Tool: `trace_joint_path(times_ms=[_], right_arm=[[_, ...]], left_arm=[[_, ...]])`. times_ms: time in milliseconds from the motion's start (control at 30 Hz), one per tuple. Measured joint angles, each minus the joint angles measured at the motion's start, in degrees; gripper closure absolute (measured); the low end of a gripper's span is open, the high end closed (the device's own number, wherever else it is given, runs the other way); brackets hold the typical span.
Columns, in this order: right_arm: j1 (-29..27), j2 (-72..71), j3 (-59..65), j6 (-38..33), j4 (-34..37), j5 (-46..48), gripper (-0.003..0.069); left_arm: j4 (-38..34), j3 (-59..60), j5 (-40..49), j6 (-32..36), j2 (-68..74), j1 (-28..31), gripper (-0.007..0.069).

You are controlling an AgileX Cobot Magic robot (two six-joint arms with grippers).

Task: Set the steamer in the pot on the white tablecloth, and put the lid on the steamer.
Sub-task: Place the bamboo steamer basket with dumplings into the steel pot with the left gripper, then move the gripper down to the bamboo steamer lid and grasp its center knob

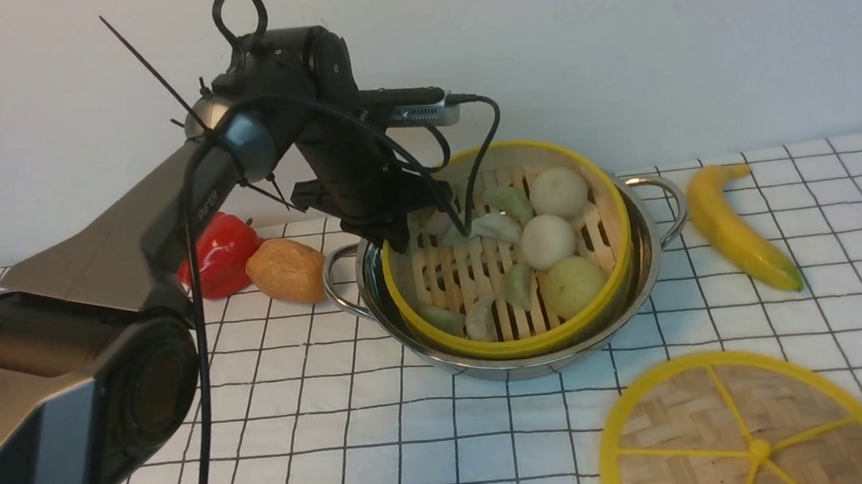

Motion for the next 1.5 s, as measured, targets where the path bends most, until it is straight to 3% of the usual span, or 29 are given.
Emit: trace_joint_path(times_ms=[267,833,1233,1367,1500], right_arm=[[0.0,0.0,0.0,-0.13,0.0,0.5,0.0419],[0.0,0.0,0.0,-0.13,0.0,0.95,0.0419],[0.0,0.0,0.0,-0.13,0.68,1.0,0.0419],[0.0,0.0,0.0,-2.11,4.33,0.94,0.0419],[0.0,0.0,0.0,-7.14,10.25,0.52,0.0419]], left_arm=[[-0.11,0.0,-0.03,0.0,0.0,0.0,0.0556],[-0.31,-0.87,-0.01,0.07,-0.64,0.0,0.0373],[7.29,-10.31,0.28,0.31,-6.13,-0.06,0.0373],[12.24,-11.79,0.28,2.01,-12.18,-0.06,0.0437],[15.79,-11.97,0.34,4.57,-18.49,-0.06,0.0563]])
